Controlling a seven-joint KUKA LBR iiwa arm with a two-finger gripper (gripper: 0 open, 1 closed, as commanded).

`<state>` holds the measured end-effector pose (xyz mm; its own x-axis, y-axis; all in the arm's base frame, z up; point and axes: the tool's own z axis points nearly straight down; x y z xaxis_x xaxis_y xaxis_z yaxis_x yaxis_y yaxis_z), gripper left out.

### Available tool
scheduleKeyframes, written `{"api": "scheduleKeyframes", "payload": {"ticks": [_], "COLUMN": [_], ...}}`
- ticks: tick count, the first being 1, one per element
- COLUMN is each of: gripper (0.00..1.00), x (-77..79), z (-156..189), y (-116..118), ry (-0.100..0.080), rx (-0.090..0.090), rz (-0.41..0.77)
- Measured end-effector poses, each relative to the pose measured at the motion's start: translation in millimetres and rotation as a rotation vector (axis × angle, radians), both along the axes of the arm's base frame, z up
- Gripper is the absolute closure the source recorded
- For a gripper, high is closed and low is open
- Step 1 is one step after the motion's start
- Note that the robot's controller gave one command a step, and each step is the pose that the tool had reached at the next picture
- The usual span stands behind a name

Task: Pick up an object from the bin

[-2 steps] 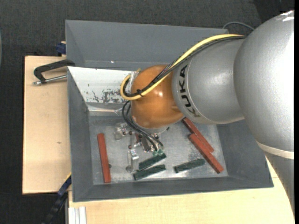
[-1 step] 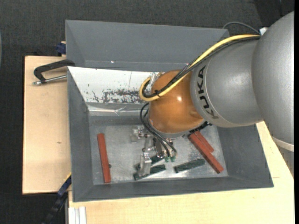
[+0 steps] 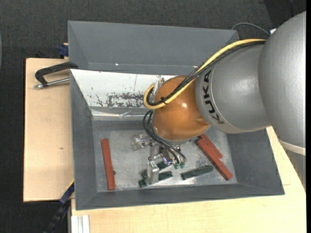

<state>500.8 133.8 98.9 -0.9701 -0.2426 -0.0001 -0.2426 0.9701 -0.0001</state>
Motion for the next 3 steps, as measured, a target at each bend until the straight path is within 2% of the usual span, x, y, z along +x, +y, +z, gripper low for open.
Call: {"api": "scheduleKeyframes", "payload": {"ticks": [1, 2, 3], "gripper": [0.00, 0.00, 1.00], "x": [6.5, 1.4, -2.4], "z": [-10.4, -13.4, -26.9], "y": [-14.6, -48.7, -8.2], "ry": [0.000, 0.000, -0.003], "rx": [0.001, 0.001, 0.003], "rz": [0.130, 0.308, 0.430]}}
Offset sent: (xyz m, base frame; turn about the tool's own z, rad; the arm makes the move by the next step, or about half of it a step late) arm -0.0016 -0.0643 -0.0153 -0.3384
